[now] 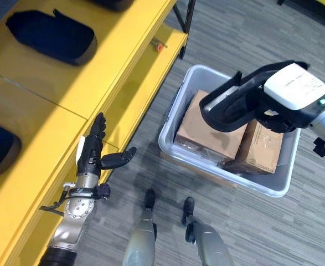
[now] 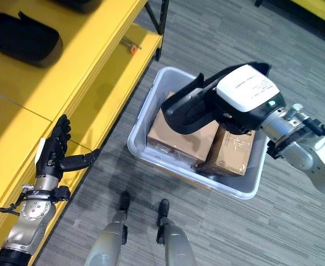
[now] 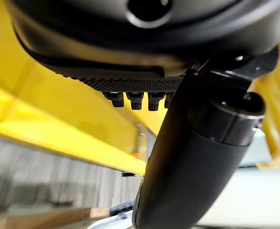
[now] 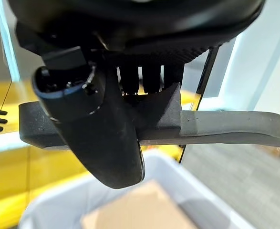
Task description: Move parts from the plastic box to the shelf.
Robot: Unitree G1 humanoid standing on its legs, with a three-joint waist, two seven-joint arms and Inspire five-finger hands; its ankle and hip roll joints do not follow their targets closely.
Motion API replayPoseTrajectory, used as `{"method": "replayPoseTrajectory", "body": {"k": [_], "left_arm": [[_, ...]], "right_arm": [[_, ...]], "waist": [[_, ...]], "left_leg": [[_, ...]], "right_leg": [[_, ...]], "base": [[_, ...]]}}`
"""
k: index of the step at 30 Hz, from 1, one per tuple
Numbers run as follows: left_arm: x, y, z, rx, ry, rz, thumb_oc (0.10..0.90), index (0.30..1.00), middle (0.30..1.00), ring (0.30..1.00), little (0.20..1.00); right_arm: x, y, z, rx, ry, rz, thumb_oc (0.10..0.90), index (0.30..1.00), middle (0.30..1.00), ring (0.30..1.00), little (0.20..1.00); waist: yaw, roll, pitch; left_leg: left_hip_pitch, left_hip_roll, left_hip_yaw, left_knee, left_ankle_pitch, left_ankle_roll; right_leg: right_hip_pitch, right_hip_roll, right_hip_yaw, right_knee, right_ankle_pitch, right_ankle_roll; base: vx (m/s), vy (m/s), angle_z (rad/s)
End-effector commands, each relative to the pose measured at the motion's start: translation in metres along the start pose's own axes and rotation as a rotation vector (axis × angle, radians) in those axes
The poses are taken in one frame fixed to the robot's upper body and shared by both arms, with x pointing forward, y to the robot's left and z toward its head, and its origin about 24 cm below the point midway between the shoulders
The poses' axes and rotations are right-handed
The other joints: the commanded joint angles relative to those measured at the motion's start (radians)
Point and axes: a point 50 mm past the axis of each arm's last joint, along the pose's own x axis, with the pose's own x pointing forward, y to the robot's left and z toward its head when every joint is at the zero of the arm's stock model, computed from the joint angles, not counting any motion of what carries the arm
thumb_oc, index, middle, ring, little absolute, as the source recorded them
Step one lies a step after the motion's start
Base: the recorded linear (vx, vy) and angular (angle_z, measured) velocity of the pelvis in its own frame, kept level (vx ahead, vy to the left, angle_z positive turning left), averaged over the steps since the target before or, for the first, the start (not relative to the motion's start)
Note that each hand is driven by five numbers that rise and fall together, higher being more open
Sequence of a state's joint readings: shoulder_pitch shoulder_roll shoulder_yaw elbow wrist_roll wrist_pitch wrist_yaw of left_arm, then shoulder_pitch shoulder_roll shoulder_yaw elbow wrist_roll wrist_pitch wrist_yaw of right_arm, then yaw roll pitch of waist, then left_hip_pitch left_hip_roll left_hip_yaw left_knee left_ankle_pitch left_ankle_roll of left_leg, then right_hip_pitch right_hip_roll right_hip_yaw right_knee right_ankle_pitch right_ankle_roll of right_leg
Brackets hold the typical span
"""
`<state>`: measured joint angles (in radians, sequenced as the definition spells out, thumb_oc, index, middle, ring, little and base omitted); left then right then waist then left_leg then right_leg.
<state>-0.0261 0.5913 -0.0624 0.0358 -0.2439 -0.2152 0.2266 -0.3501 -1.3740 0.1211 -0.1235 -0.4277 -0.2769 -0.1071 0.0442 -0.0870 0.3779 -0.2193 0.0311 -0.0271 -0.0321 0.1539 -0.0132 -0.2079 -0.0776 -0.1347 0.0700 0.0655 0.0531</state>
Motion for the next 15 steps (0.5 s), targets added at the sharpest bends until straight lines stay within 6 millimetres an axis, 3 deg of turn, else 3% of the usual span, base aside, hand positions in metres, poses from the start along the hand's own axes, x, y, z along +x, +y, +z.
{"method": "replayPoseTrajectory", "body": {"k": [1,5,15], "left_arm": [[0.004,0.001,0.041,0.161,-0.260,-0.058,0.900,1.000,1.000,1.000,1.000],[0.009,0.002,0.060,0.317,-0.383,-0.070,0.900,1.000,1.000,1.000,1.000],[0.012,0.001,0.086,0.533,-0.577,-0.044,0.900,1.000,1.000,1.000,1.000]], "right_arm": [[0.005,-0.024,-0.007,0.050,0.016,-0.176,0.400,0.300,0.300,0.300,0.300],[0.009,-0.029,0.002,0.104,-0.033,-0.221,0.400,0.300,0.300,0.300,0.300],[0.019,-0.027,0.015,0.208,-0.102,-0.254,0.400,0.300,0.300,0.300,0.300]], "waist": [[-0.015,-0.045,-0.203],[-0.035,-0.038,-0.274],[-0.057,-0.030,-0.340]], "left_leg": [[0.084,0.053,0.029,-0.055,-0.089,-0.049],[0.133,0.061,0.064,-0.055,-0.108,-0.049],[0.200,0.076,0.103,-0.055,-0.132,-0.051]], "right_leg": [[0.169,-0.078,0.026,-0.096,-0.026,0.129],[0.198,-0.084,0.055,-0.115,-0.018,0.138],[0.235,-0.084,0.091,-0.126,-0.020,0.139]], "base": [[0.01,0.043,-0.14],[0.03,0.032,-0.20],[0.03,0.008,-0.21]]}}
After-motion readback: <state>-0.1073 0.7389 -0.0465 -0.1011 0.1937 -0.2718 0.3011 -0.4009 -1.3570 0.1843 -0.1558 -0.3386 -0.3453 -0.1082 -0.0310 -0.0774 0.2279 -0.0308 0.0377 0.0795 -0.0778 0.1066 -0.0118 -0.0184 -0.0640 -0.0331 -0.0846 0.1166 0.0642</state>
